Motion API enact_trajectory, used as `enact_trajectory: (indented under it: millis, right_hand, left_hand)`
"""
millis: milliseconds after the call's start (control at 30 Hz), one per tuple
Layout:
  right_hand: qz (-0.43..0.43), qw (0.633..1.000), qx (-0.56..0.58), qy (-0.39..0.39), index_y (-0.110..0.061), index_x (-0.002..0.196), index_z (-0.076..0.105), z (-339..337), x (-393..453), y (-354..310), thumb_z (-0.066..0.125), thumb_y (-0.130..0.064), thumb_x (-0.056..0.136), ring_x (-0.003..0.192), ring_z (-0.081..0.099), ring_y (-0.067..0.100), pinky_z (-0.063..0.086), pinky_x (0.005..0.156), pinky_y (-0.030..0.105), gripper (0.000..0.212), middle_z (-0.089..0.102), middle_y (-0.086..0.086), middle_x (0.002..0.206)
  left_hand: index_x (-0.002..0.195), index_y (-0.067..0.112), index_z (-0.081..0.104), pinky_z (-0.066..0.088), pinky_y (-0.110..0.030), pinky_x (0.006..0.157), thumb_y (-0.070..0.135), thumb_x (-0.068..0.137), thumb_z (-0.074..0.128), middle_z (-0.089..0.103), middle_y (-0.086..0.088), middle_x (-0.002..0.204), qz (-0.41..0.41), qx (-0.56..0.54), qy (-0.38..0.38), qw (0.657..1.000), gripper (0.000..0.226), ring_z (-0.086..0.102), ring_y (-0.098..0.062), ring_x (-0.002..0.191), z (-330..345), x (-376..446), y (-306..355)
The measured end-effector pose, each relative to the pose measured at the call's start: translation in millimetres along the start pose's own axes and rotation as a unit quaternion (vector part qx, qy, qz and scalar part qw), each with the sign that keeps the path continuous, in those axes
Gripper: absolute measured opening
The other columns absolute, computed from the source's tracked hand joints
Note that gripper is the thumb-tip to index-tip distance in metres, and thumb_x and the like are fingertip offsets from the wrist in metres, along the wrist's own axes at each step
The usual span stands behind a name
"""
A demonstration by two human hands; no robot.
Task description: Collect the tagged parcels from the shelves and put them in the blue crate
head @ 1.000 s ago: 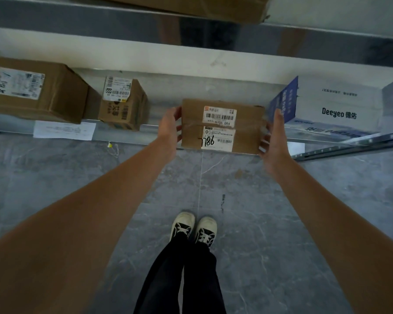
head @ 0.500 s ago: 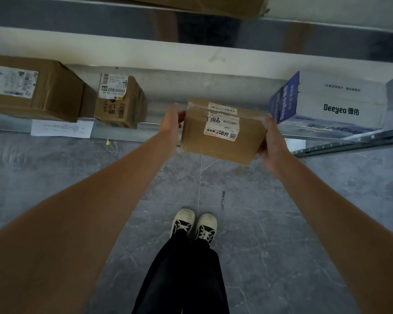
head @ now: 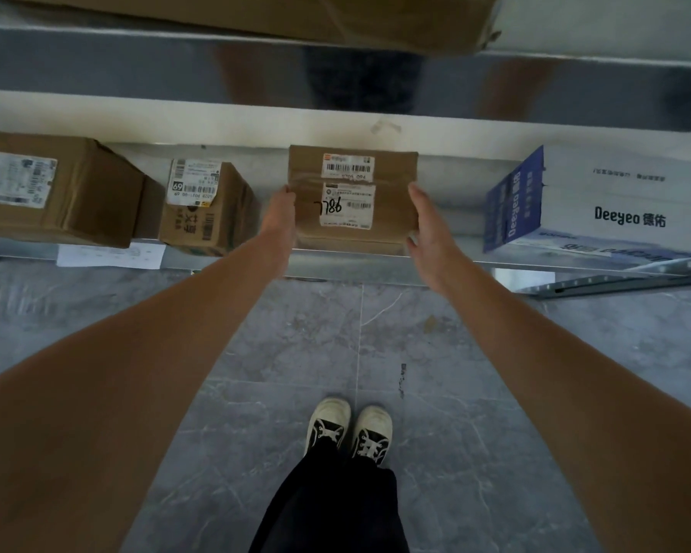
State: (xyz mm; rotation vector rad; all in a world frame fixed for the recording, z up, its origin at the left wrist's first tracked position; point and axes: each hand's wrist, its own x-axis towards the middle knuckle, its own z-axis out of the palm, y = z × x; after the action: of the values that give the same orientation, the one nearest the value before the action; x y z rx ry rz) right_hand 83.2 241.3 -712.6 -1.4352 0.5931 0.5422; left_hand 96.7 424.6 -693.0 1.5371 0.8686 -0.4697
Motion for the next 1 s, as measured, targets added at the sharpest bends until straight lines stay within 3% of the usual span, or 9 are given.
enact_trajectory:
  millis: [67, 167, 300, 367, 433, 667, 800, 933, 1000]
  right_hand:
    - [0.012, 1.0, -0.012, 0.0, -0.024, 0.149, 0.035, -2, 2, -3, 0.047, -0.062, 0.092, 0.143, 0.031, 0.019, 0.02, 0.118, 0.041, 0.069, 0.037, 0.0, 0.155]
    - [-0.005, 0.995, -0.055, 0.085, -0.019, 0.138, 0.049, -20, -12, -8, 0.045, -0.054, 0.097, 0.128, 0.045, 0.019, 0.032, 0.109, 0.038, 0.055, 0.049, 0.002, 0.142]
    - [-0.056, 0.956, -0.084, 0.276, -0.011, 0.117, 0.059, -78, -41, -2, 0.05, -0.041, 0.098, 0.11, 0.054, 0.019, 0.043, 0.102, 0.037, 0.037, 0.06, 0.008, 0.126]
    - [-0.084, 0.927, -0.072, 0.358, -0.01, 0.117, 0.061, -118, -49, -1, 0.056, -0.037, 0.096, 0.104, 0.058, 0.017, 0.045, 0.096, 0.031, 0.035, 0.065, 0.006, 0.118]
    - [-0.098, 0.902, -0.075, 0.413, -0.01, 0.121, 0.06, -160, -55, -5, 0.059, -0.036, 0.093, 0.104, 0.059, 0.016, 0.043, 0.091, 0.024, 0.038, 0.065, 0.005, 0.118]
    - [-0.079, 0.906, -0.173, 0.379, -0.015, 0.145, 0.04, -290, -45, -16, 0.056, -0.045, 0.094, 0.132, 0.044, 0.022, 0.036, 0.107, 0.034, 0.062, 0.041, 0.006, 0.149]
    - [-0.025, 0.946, -0.138, 0.291, -0.014, 0.148, 0.032, -338, -32, -16, 0.052, -0.044, 0.096, 0.126, 0.045, 0.019, 0.035, 0.096, 0.031, 0.064, 0.046, 0.001, 0.139]
    - [0.034, 0.963, -0.081, 0.254, -0.013, 0.15, 0.027, -367, -15, -17, 0.05, -0.049, 0.096, 0.134, 0.04, 0.029, 0.033, 0.102, 0.042, 0.07, 0.041, 0.009, 0.148]
    - [0.043, 0.969, -0.071, 0.233, -0.013, 0.148, 0.034, -376, -9, -12, 0.05, -0.05, 0.095, 0.131, 0.043, 0.026, 0.034, 0.1, 0.04, 0.066, 0.045, 0.007, 0.146]
  left_hand:
    - [0.101, 0.024, 0.054, 0.038, -0.022, 0.08, 0.016, 0.103, 0.025, 0.055, 0.008, 0.093, 0.003, 0.035, 0.011, 0.999, 0.03, 0.051, -0.004, 0.088, 0, 3, 2]
    - [0.136, 0.01, 0.041, 0.042, -0.039, 0.103, 0.025, 0.098, 0.033, 0.051, -0.01, 0.132, 0.07, 0.08, 0.066, 0.992, 0.042, 0.051, -0.021, 0.119, 4, 3, -8]
    - [0.125, 0.006, 0.047, 0.048, -0.041, 0.095, 0.017, 0.09, 0.039, 0.051, -0.012, 0.124, 0.256, 0.192, 0.185, 0.929, 0.038, 0.051, -0.024, 0.111, 33, -33, -15]
    - [0.124, 0.006, 0.048, 0.045, -0.038, 0.093, 0.007, 0.088, 0.041, 0.049, -0.013, 0.122, 0.348, 0.261, 0.173, 0.884, 0.036, 0.048, -0.025, 0.109, 66, -61, -26]
    - [0.127, 0.008, 0.046, 0.042, -0.036, 0.093, 0.005, 0.089, 0.042, 0.046, -0.011, 0.123, 0.387, 0.282, 0.099, 0.872, 0.038, 0.046, -0.023, 0.11, 104, -84, -38]
    - [0.13, 0.005, 0.047, 0.033, -0.028, 0.098, 0.02, 0.101, 0.035, 0.048, -0.013, 0.134, 0.119, 0.159, -0.057, 0.978, 0.035, 0.046, -0.027, 0.122, 249, -96, -37]
    - [0.147, 0.009, 0.033, 0.024, -0.028, 0.109, 0.028, 0.104, 0.031, 0.034, -0.009, 0.153, 0.075, 0.104, -0.031, 0.991, 0.048, 0.033, -0.025, 0.139, 294, -89, -18]
    - [0.122, 0.006, 0.054, 0.037, -0.03, 0.093, 0.021, 0.104, 0.031, 0.053, -0.015, 0.127, 0.04, 0.074, -0.003, 0.996, 0.033, 0.051, -0.028, 0.115, 317, -72, -17]
    - [0.123, -0.001, 0.056, 0.043, -0.037, 0.099, 0.02, 0.102, 0.035, 0.055, -0.021, 0.129, 0.025, 0.052, -0.013, 0.998, 0.036, 0.053, -0.033, 0.117, 326, -68, -24]
